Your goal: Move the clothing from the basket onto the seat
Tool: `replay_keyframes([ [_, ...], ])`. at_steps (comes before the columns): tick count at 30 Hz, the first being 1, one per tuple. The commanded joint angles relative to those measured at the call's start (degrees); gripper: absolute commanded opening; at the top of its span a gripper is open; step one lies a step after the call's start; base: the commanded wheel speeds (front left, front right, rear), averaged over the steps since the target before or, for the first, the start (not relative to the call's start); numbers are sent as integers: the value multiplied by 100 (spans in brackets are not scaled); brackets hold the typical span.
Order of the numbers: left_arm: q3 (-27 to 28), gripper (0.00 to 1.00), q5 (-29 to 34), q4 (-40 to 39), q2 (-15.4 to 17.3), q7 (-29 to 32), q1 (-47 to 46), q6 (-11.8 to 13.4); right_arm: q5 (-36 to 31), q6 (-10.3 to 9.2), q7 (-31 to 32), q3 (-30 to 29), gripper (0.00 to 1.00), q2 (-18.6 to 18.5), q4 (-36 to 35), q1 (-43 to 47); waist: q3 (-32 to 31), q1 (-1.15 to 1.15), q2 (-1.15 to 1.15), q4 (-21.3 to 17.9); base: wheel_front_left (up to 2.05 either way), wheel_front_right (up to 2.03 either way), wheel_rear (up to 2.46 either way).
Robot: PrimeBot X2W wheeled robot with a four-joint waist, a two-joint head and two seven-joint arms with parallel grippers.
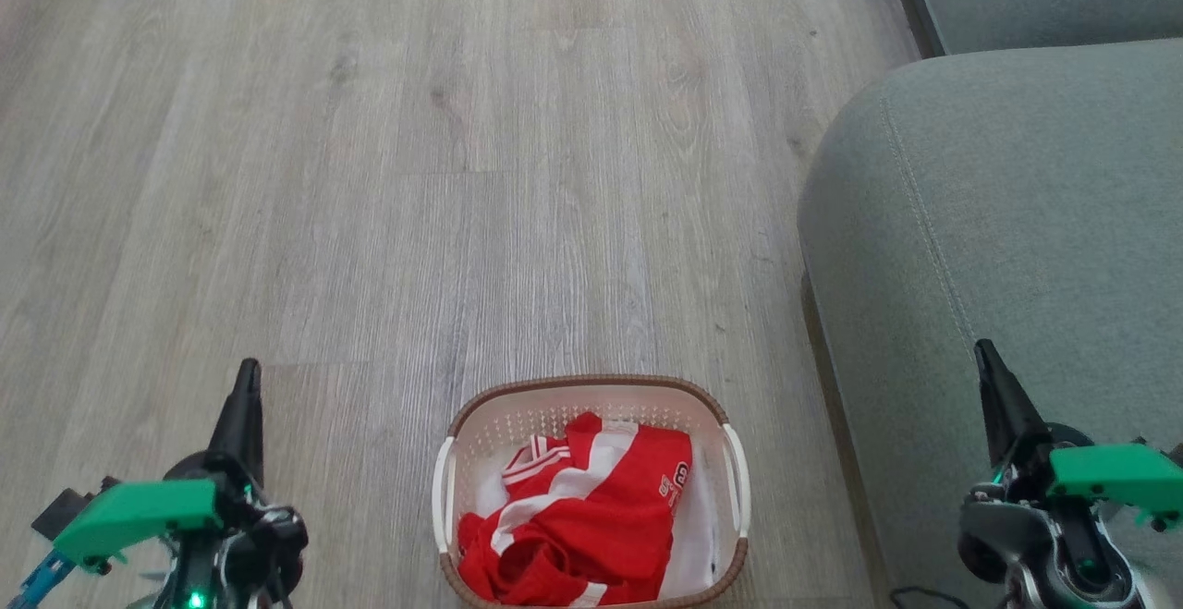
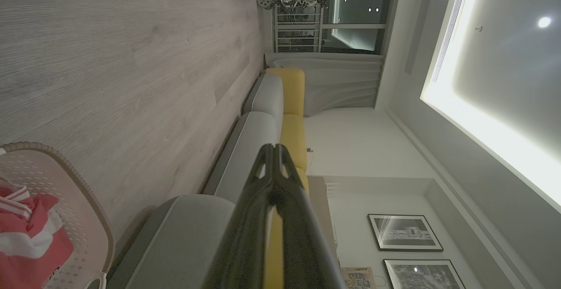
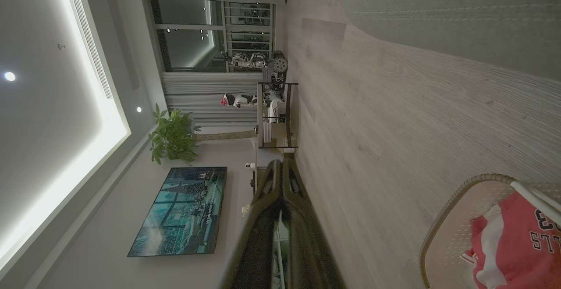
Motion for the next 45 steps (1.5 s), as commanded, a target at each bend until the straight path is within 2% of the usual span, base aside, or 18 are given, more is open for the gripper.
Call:
replay_keyframes([
  [1,207,0,-17,-211,43,43,-276,-39,26,-1,33,97,0,6,-193,-281,0,0,0,0,0,0,0],
  [31,207,0,-17,-211,43,43,-276,-39,26,-1,33,97,0,6,-193,-281,0,0,0,0,0,0,0],
  [32,1,100,0,0,0,-1,-1,0,0,0,-2,3,100,0,6,0,0,0,0,0,0,0,0],
  [35,-15,100,-3,190,-14,-17,87,4,-1,0,-10,39,100,2,191,95,0,0,0,1,0,0,0],
  [45,-90,100,-23,-13,-9,-192,69,9,-30,0,-200,146,100,2,-72,113,4,0,0,11,0,0,0],
])
